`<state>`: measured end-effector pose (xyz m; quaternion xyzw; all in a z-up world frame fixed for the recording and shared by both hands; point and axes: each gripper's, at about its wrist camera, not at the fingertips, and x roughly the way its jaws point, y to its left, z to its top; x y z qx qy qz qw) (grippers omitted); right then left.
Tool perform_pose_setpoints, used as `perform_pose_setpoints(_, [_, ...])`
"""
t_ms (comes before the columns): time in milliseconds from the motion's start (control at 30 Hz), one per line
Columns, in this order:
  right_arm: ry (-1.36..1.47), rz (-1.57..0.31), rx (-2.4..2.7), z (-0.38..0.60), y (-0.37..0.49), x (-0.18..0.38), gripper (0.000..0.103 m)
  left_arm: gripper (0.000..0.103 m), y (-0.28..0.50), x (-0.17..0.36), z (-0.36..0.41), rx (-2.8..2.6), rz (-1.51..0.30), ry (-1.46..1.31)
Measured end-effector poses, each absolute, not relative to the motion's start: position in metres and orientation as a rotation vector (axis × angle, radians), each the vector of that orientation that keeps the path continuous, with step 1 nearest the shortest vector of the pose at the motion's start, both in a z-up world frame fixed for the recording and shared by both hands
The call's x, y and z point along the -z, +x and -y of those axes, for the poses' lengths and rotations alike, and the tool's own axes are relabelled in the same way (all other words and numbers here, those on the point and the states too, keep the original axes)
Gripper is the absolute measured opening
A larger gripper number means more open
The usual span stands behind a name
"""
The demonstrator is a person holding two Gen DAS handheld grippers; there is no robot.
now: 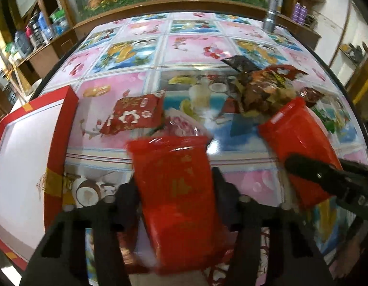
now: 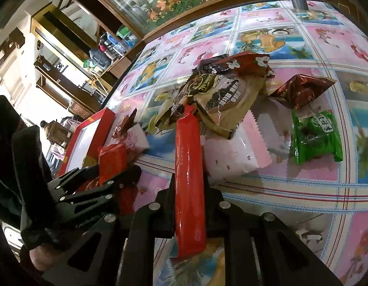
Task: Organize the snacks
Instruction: 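Grasp the long red stick snack with the right tool while the left tool grasps a red rectangular packet, then carry both red snacks over the red-rimmed white tray while both tools release them inside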
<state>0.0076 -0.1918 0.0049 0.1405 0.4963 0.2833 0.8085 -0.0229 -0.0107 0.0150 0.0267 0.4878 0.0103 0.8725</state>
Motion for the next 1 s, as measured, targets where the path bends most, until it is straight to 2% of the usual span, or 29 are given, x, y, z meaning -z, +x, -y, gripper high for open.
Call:
perform_pose_setpoints(400, [0.286, -1.047, -0.618, 0.188, 0.006, -0.005, 0.016, 0.049, -0.055, -0.043, 0.017, 0.056, -0.899, 0.133])
perform_pose_setpoints(1000, [0.282, -0.951, -0.764, 0.170, -0.009, -0.020, 0.015, 0.049, -0.088, -0.095, -0.056, -0.012, -0.746, 0.021])
